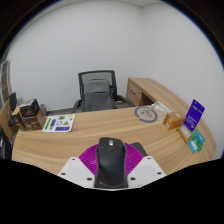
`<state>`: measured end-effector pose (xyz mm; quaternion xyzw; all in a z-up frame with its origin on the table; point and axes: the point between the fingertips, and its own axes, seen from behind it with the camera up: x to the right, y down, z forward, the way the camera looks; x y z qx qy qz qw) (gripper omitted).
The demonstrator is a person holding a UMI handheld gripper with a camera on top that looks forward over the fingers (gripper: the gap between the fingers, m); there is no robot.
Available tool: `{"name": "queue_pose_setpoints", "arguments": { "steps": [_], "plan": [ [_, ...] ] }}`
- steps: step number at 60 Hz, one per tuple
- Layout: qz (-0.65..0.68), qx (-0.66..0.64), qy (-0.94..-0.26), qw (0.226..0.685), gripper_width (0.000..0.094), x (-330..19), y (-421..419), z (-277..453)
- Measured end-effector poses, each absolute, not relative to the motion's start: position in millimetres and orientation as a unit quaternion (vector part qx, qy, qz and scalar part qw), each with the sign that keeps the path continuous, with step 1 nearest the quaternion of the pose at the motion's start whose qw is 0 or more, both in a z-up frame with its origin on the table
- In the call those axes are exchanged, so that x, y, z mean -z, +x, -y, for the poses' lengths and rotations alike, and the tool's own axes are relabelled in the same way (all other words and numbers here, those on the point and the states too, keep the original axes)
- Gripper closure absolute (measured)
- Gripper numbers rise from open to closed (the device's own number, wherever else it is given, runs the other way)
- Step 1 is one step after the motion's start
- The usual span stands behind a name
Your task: Arrange mouse
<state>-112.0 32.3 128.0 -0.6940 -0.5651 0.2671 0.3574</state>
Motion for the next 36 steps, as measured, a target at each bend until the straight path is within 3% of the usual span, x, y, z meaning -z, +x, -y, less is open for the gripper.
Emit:
{"name": "queue_pose_setpoints", "arguments": {
  "steps": [12, 25, 34, 36],
  "plan": [
    [0.577, -0.247, -0.707, 0.325, 0.0615, -45, -95, -56],
    [0.594, -0.236, -0.704, 0.309, 0.0559, 3, -88, -59],
    [0.595, -0.238, -0.704, 0.307, 0.0401, 10, -83, -60],
    [0.594, -0.238, -0.705, 0.306, 0.0265, 10, -82, -60]
  ]
}}
